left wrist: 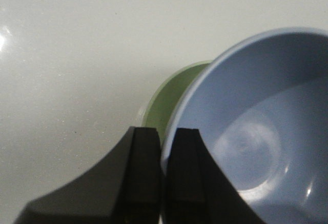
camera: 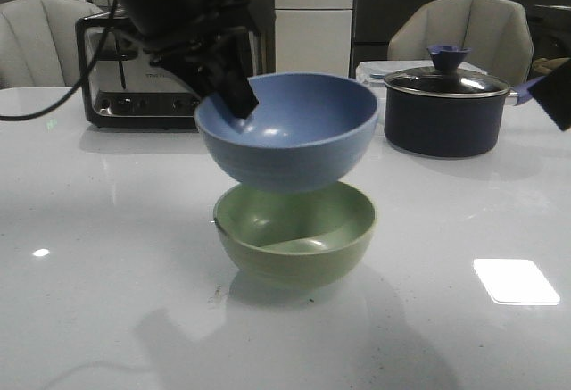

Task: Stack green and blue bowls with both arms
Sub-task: 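Lift the blue bowl and lower it into the green bowl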

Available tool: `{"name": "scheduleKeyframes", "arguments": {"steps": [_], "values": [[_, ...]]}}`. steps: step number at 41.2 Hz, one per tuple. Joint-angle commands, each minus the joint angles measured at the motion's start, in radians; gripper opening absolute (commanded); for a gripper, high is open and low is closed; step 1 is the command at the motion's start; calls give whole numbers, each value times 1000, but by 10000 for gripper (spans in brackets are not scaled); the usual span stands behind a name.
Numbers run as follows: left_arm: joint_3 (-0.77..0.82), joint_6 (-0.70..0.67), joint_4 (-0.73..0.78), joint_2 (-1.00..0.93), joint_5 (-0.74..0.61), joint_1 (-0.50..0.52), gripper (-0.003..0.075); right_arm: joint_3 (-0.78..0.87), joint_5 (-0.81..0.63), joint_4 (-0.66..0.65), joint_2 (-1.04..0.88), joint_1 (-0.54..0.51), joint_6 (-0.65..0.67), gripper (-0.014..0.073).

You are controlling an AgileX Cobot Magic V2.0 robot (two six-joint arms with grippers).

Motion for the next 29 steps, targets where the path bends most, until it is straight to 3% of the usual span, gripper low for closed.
{"name": "scheduleKeyframes", "arguments": {"steps": [1, 17, 21, 25, 29], "values": [[-35, -1, -27, -8, -50, -11, 93, -27, -55, 2, -7, 0, -8, 374], [-35, -1, -45, 105, -65, -11, 111, -27, -55, 3, -7, 0, -8, 374], [-35, -1, -47, 109, -69, -11, 183, -27, -55, 3, -7, 0, -8, 374], [-36, -1, -49, 109, -67, -11, 318, -27, -55, 3, -7, 0, -8, 374], [-37, -1, -52, 109, -66, -11, 405, -27, -55, 3, -7, 0, -8, 374]]}}
